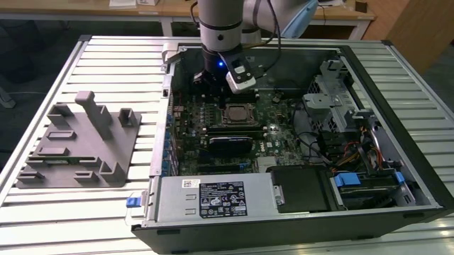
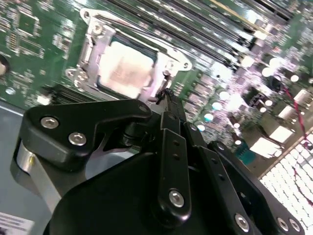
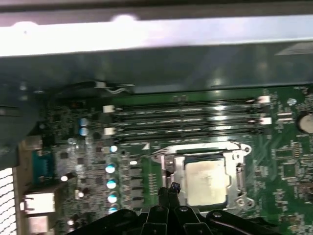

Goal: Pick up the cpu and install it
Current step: 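Install the first cpu locking lever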

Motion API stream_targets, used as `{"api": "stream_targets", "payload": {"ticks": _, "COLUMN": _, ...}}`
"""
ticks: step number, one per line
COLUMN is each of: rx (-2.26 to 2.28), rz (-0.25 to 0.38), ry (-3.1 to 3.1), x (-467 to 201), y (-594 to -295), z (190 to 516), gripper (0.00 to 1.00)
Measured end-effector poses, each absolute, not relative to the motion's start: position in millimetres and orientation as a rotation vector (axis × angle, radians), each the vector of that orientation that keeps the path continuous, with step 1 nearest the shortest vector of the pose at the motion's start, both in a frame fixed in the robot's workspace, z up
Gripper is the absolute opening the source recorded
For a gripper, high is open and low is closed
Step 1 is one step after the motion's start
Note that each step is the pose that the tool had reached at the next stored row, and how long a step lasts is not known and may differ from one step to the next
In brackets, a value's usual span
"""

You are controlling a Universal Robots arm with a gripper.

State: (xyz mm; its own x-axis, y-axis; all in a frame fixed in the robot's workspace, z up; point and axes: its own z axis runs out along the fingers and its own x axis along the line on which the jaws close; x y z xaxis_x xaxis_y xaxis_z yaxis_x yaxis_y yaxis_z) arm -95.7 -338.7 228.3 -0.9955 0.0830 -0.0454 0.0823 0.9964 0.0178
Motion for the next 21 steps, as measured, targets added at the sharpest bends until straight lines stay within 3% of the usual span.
{"api": "stream_targets", "payload": {"ticks": 21, "rx": 0.128, "rz": 0.027, "ry": 3.093, "x": -116.5, "y": -338.7, "z": 236.3, "gripper": 0.11}}
